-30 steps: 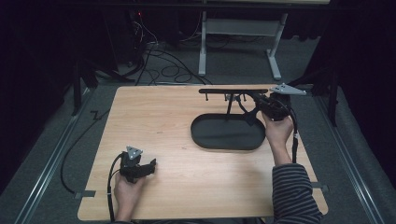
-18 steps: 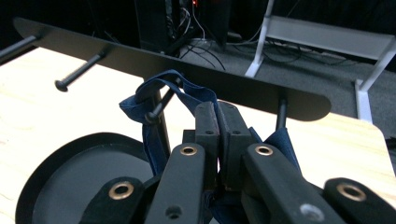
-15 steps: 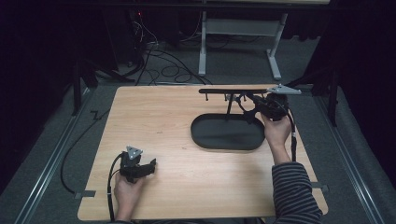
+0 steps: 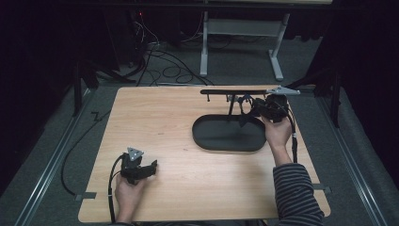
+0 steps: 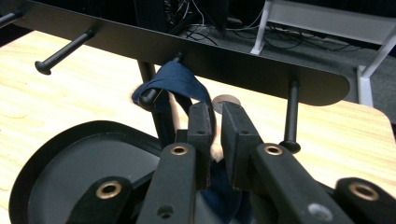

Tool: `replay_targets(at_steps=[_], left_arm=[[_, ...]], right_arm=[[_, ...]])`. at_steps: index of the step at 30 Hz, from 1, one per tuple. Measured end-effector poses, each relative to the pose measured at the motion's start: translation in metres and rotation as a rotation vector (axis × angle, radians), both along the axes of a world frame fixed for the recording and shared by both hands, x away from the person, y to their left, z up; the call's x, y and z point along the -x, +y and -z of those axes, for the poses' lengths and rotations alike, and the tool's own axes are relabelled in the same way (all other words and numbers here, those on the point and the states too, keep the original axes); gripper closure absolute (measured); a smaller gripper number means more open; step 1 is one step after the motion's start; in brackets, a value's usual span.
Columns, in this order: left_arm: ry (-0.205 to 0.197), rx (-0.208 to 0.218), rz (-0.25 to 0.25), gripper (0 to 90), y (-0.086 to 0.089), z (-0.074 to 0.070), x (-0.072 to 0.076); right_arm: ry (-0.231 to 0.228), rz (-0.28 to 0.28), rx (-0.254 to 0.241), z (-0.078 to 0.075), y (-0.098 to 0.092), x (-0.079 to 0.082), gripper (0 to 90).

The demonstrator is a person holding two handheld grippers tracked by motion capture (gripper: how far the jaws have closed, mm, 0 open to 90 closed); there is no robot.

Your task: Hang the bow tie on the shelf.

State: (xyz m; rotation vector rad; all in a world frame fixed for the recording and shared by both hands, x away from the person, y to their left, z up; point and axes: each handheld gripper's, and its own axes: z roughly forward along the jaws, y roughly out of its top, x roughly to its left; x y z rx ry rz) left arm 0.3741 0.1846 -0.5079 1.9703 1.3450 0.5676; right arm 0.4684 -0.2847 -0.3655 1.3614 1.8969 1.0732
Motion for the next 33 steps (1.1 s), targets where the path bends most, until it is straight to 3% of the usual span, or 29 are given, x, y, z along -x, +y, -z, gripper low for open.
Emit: replay_targets(at_steps=[10, 33], left_arm=[[-0.001, 0.002, -0.002, 22.4, 0.000, 0.000, 0.000], [0.000, 0.000, 0.000, 22.3, 0.000, 0.000, 0.000]], right_arm=[[0.001, -0.015, -0.027, -0.002, -0.005, 0.007, 72.8], [-0.007, -0.047, -0.118, -0.003, -0.033, 0.036, 60.3]])
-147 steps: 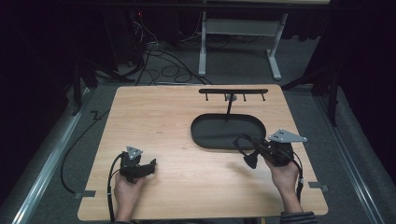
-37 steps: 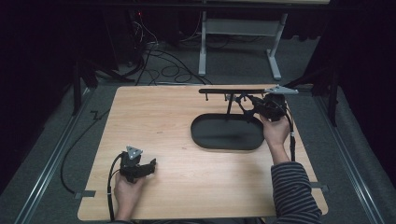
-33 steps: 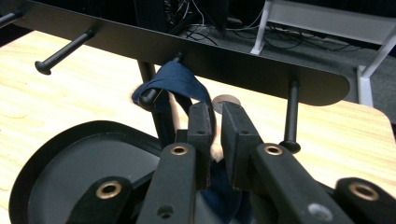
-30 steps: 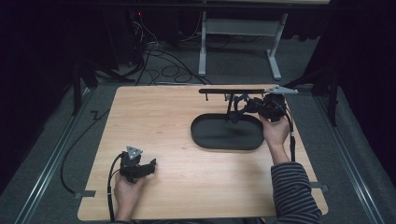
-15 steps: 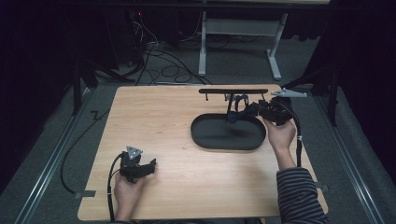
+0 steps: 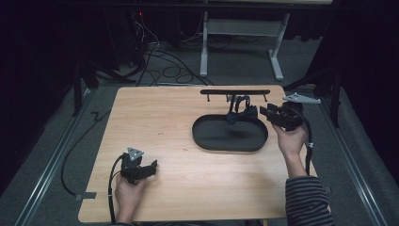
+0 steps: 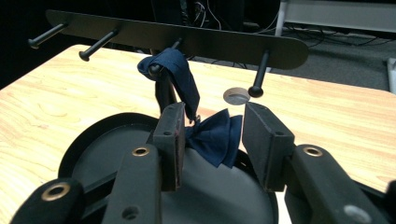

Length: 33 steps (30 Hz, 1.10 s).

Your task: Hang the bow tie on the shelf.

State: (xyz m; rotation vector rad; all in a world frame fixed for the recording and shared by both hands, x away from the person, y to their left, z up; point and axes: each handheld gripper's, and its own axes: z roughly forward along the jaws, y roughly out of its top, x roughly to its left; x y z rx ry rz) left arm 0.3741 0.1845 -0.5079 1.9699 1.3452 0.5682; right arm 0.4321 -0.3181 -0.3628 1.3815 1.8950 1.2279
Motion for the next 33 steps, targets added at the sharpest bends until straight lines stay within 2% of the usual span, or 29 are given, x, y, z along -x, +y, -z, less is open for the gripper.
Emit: replay_targets(at_steps=[10, 12, 20, 33], left_arm=[[-0.001, 0.001, -0.001, 22.2, 0.000, 0.000, 0.000], [0.001, 0.001, 0.001, 22.2, 0.000, 0.000, 0.000], [0.001, 0.002, 0.001, 22.3, 0.000, 0.000, 0.000], [0.000, 0.003, 0.001, 22.2, 0.000, 0.000, 0.000]], right_arm=[[-0.009, -0.003, -0.034, 0.001, -0.012, 0.016, 56.1], [0.001, -0.009, -0.041, 0.001, -0.014, 0.019, 55.3], [-0.014, -0.010, -0.052, -0.002, -0.019, 0.033, 52.4], [-0.014, -0.009, -0.070, 0.000, -0.028, 0.053, 52.1]])
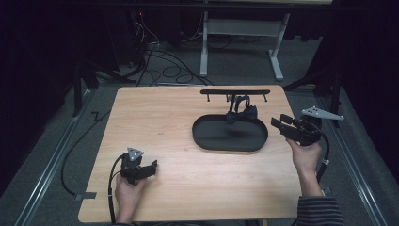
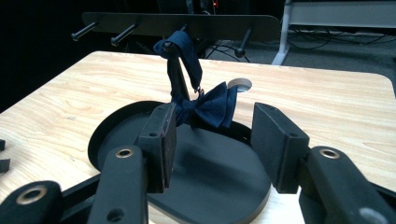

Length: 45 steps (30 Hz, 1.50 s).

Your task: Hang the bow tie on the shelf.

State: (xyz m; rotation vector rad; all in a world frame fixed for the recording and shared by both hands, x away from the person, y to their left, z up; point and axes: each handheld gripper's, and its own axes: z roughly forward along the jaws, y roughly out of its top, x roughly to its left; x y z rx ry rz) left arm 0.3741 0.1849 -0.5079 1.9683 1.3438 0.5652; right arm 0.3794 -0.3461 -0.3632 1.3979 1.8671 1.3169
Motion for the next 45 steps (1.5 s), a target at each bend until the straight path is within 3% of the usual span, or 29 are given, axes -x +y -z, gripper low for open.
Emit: replay_targets(at_steps=[20, 45], left_arm=[[-0.001, -0.001, -0.002, 22.4, 0.000, 0.000, 0.000], [-0.001, -0.001, -0.003, 22.3, 0.000, 0.000, 0.000]], right_arm=[[-0.004, -0.004, -0.043, 0.015, -0.011, 0.028, 52.3], [0.013, -0.008, -0.061, 0.032, -0.008, 0.048, 52.4]])
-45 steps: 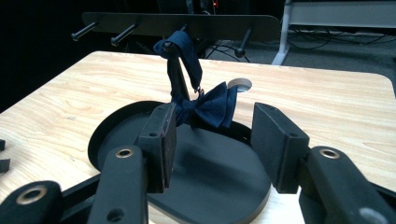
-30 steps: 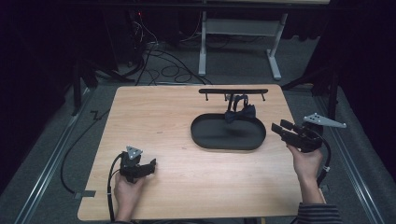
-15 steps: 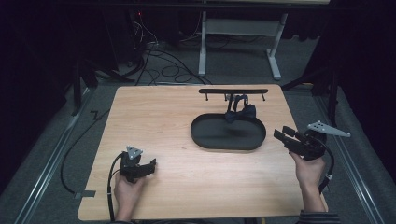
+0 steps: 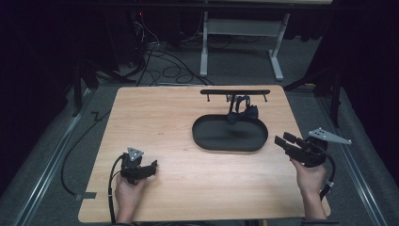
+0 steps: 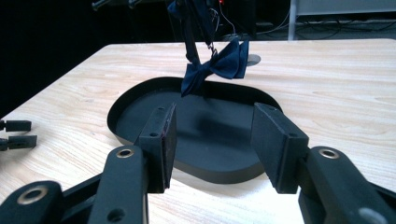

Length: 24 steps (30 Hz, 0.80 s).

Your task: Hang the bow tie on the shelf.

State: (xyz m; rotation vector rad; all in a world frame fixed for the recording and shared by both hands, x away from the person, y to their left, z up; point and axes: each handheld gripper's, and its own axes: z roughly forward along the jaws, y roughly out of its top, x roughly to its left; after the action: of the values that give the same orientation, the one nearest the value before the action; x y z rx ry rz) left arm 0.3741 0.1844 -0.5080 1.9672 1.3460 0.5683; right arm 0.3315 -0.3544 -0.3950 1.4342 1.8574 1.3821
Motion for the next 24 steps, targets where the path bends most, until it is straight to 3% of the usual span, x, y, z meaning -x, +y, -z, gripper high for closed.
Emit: replay_targets(at_steps=[24], left_arm=[[0.002, -0.003, 0.002, 22.4, 0.000, 0.000, 0.000]], right_arm=[[0.040, -0.034, -0.030, 0.030, 0.013, 0.007, 52.4]])
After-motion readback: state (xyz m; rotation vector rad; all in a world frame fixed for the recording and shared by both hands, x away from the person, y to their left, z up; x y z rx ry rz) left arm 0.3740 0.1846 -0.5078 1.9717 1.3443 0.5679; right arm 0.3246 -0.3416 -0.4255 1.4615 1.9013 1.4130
